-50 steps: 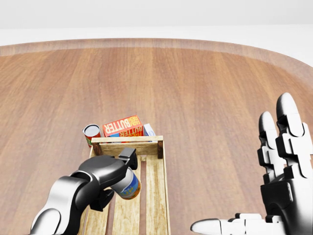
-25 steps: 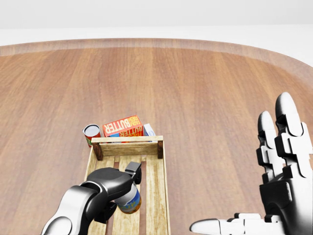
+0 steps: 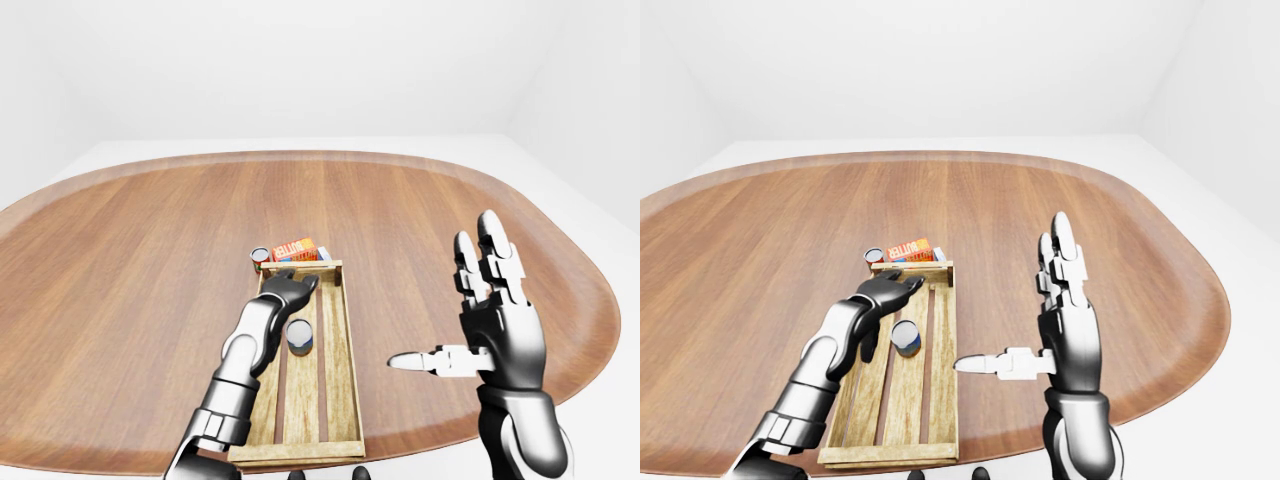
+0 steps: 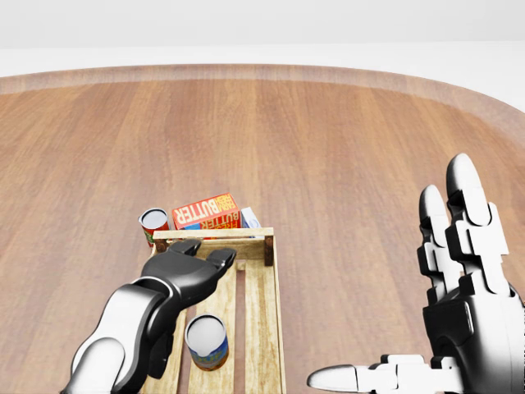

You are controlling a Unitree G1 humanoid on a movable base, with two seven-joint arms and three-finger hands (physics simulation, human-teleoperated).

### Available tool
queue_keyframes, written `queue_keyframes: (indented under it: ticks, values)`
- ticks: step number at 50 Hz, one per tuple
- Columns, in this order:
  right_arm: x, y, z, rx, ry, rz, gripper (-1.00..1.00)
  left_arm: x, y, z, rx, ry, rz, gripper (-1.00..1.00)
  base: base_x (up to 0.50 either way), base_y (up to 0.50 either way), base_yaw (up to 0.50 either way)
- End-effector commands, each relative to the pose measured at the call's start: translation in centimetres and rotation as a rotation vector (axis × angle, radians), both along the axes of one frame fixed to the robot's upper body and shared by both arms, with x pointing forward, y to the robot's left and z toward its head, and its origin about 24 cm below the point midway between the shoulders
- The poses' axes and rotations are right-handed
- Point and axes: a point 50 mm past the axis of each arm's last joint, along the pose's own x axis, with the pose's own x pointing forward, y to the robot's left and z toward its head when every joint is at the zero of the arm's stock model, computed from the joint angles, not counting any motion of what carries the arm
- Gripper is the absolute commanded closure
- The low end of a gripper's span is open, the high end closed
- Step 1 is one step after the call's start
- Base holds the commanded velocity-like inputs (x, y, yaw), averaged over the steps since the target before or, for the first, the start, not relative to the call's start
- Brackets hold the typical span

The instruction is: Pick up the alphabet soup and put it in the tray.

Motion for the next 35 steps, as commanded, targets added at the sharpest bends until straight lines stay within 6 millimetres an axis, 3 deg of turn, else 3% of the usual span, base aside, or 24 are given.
queue_keyframes:
  ticks: [1,2,4,6,12,17,23,35]
  values:
    - [0.1,0.3,-0.1,-0.001,0.004,0.010,-0.99,1.2,-0.4,4.5,-0.099,-0.150,-0.010,-1.00,0.00,0.00,0.00]
    - [0.1,0.4,-0.1,-0.001,0.004,0.012,-0.99,1.6,-0.6,7.0,-0.165,-0.230,-0.022,-1.00,0.00,0.00,0.00]
    - [0.2,0.5,-0.2,-0.002,0.007,0.015,-0.99,1.7,-0.9,9.1,-0.220,-0.297,-0.044,-1.00,0.00,0.00,0.00]
    - [0.3,0.5,-0.2,-0.002,0.006,0.015,-0.99,1.1,-1.0,12.6,-0.311,-0.419,-0.067,-1.00,0.00,0.00,0.00]
    - [0.2,0.4,-0.2,-0.002,0.006,0.011,-0.99,0.1,-0.4,18.1,-0.446,-0.600,-0.054,-1.00,0.00,0.00,0.00]
    - [0.2,0.4,-0.1,-0.002,0.004,0.009,-0.99,-0.7,-0.1,20.3,-0.497,-0.675,-0.058,-1.00,0.00,0.00,0.00]
    - [0.2,0.4,-0.1,-0.004,0.005,0.011,-0.99,-1.3,0.3,21.2,-0.505,-0.722,-0.075,-1.00,0.00,0.00,0.00]
    - [0.2,0.4,-0.1,-0.002,0.004,0.008,-0.99,-3.9,2.6,27.1,-0.539,-0.957,-0.147,-1.00,0.00,0.00,0.00]
